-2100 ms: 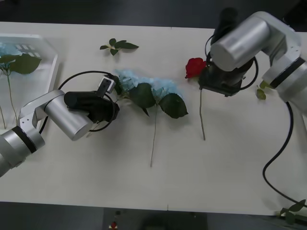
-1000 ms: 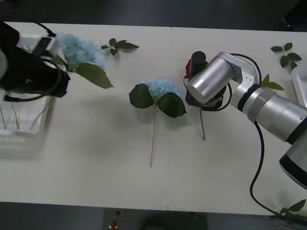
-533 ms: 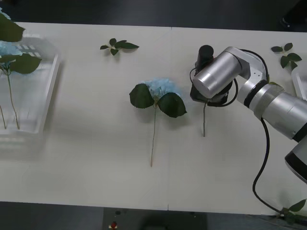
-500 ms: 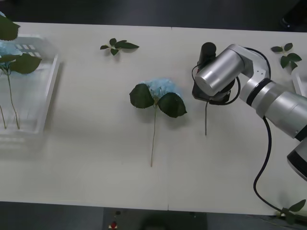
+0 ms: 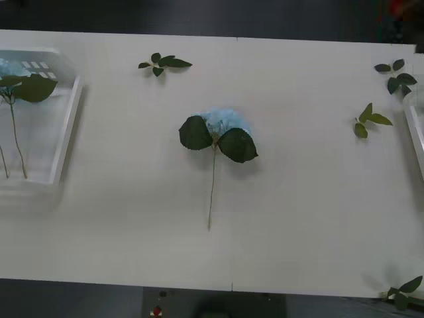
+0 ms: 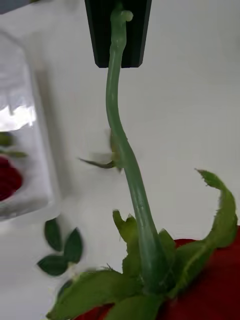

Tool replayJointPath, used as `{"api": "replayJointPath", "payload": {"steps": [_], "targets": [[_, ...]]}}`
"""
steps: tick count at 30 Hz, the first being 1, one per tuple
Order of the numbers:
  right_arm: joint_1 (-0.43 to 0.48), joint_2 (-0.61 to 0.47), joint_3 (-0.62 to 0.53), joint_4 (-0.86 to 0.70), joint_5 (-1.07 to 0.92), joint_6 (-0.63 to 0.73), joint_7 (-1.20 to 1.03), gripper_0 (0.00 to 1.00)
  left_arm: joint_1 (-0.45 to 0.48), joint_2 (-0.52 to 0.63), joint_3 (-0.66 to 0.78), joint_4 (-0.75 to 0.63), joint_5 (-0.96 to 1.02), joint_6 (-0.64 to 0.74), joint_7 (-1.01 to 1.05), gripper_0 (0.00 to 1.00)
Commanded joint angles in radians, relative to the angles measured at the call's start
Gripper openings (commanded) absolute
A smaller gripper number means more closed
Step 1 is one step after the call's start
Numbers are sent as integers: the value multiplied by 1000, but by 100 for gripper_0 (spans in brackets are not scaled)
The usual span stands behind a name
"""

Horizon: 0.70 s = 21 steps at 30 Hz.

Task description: Put the red flowers into the right box and the blue flowers into the left box

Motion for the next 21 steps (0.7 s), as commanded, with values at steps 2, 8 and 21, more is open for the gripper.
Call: {"api": "replayJointPath", "payload": {"steps": [2,8,21], "targets": [[-24,-163,-55,50,-98,-8,316,0,-2,21,-77,67,-55,-154,-34,0],[-13,-230,-55,317,-158,-60,560,0,1,-8,-214,202,-67,-372,-38,0],[272,-180,-130,628,-86,-444,896,0,3,-8,-476,403,-73,-738,-33,0]]}}
